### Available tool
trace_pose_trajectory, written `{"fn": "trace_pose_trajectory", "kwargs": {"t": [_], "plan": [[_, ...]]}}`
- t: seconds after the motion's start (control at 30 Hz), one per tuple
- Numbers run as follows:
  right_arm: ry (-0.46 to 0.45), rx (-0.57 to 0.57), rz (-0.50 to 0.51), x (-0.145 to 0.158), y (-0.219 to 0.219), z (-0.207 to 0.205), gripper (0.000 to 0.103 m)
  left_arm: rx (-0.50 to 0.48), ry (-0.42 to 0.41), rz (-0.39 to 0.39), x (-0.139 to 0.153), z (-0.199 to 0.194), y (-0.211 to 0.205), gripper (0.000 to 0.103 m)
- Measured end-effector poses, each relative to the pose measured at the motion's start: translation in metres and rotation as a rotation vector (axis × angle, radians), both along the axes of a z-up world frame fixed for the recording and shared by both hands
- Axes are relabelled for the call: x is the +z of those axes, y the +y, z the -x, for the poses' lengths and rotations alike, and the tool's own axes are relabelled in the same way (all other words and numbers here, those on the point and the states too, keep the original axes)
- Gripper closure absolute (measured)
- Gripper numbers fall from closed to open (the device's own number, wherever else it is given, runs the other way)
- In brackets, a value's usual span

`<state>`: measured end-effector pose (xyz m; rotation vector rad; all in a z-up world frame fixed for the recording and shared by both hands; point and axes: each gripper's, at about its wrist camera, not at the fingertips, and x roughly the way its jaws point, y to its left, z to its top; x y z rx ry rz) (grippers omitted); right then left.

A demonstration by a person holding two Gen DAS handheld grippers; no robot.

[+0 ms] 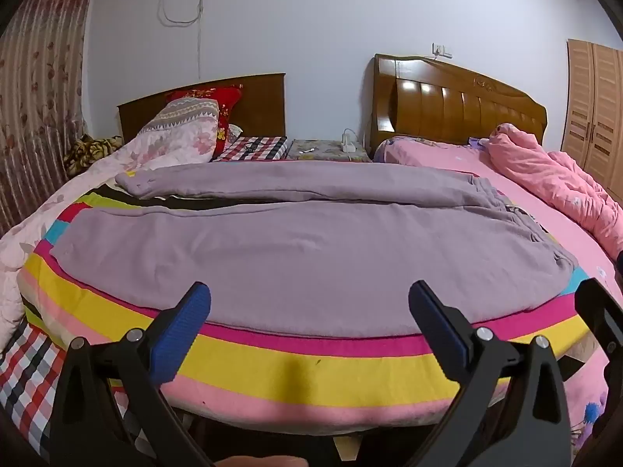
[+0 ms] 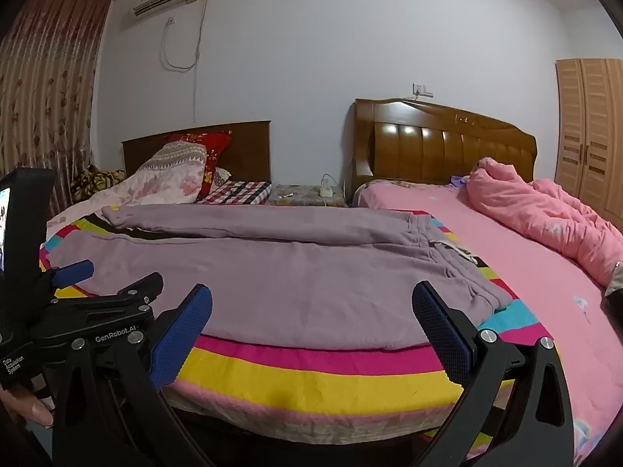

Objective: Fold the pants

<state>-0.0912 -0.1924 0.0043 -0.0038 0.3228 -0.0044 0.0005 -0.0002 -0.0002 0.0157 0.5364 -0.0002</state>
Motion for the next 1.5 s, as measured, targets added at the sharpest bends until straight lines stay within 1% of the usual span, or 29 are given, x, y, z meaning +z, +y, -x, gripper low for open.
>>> {"fn": "trace_pose_trajectory", "kwargs": {"t": [0.03,0.17,0.2,0.27,0.3,0.37,0.47,1.5], "plan": [[0.031,0.003,0.004,0.0,0.0,-0.003,0.004,0.002,-0.001,0.001,0.0,0.0,0.0,0.001],[0.027,-0.006,0.003,0.001,-0.002,-0.003,0.004,0.011,-0.006,0.005,0.001,0.002,-0.001,0.001],[0.028,-0.006,0.001,0.001,-0.002,-0.003,0.004,0.007,-0.003,0.006,-0.008,0.003,-0.001,0.001],[0.035,0.002,-0.003,-0.004,0.004,-0.003,0.004,0.006,-0.008,0.006,-0.009,0.006,-0.003,0.001],[0.036,0.002,-0.002,-0.005,0.006,-0.003,0.004,0.006,0.011,0.017,-0.004,0.0,0.0,0.001],[0.038,0.005,-0.003,-0.006,0.009,-0.005,0.004,0.004,0.007,0.014,-0.004,0.0,0.0,0.001],[0.037,0.006,-0.017,-0.005,0.0,-0.004,0.004,0.004,0.007,0.01,-0.005,-0.001,0.0,0.001],[0.067,0.011,-0.033,-0.012,-0.002,-0.006,0.004,0.009,0.018,0.004,-0.004,-0.001,0.002,0.001]]}}
